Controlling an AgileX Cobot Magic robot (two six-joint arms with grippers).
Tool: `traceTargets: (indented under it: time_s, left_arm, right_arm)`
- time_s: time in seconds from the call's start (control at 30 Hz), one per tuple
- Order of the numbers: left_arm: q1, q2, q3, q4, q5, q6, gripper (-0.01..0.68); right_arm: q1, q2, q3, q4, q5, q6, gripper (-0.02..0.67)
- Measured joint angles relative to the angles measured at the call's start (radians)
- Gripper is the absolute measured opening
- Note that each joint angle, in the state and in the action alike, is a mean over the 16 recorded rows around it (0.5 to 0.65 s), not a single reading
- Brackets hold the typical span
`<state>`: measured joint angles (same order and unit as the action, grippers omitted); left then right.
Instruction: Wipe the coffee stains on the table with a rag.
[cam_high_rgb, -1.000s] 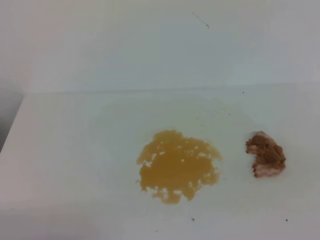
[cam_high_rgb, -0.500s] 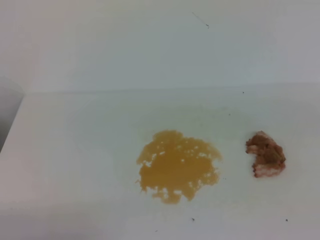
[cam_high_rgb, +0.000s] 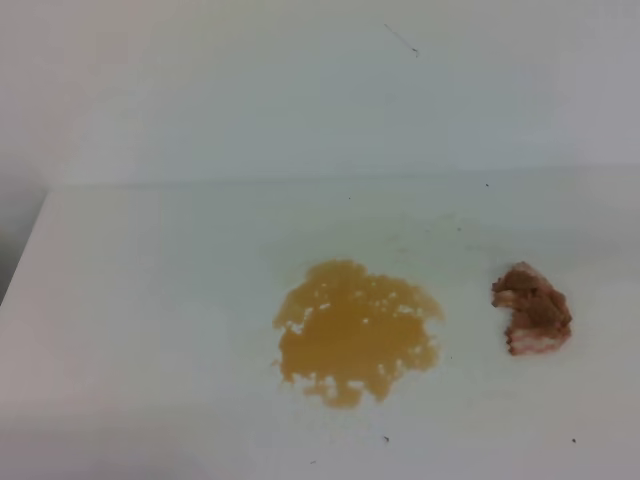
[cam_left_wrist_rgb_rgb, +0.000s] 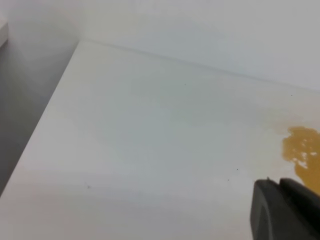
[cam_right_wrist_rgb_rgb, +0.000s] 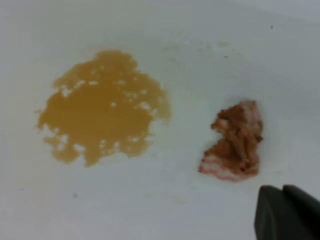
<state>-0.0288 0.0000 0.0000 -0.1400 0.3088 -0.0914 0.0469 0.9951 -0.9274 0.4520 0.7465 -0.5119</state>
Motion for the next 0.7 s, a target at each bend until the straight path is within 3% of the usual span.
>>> traceTargets:
  time_s: [0.3,0.7]
  left_arm:
    - [0.000,0.000,0.000,0.000,0.000,0.000,-0.003]
    - [0.000,0.000,0.000,0.000,0.000,0.000,-0.002]
  right_arm:
    - [0.000,0.132,-0.026,0.021,0.103,0.034,-0.002]
    - [0.032,0.329,-0.192,-0.190,0.221,0.200,-0.001]
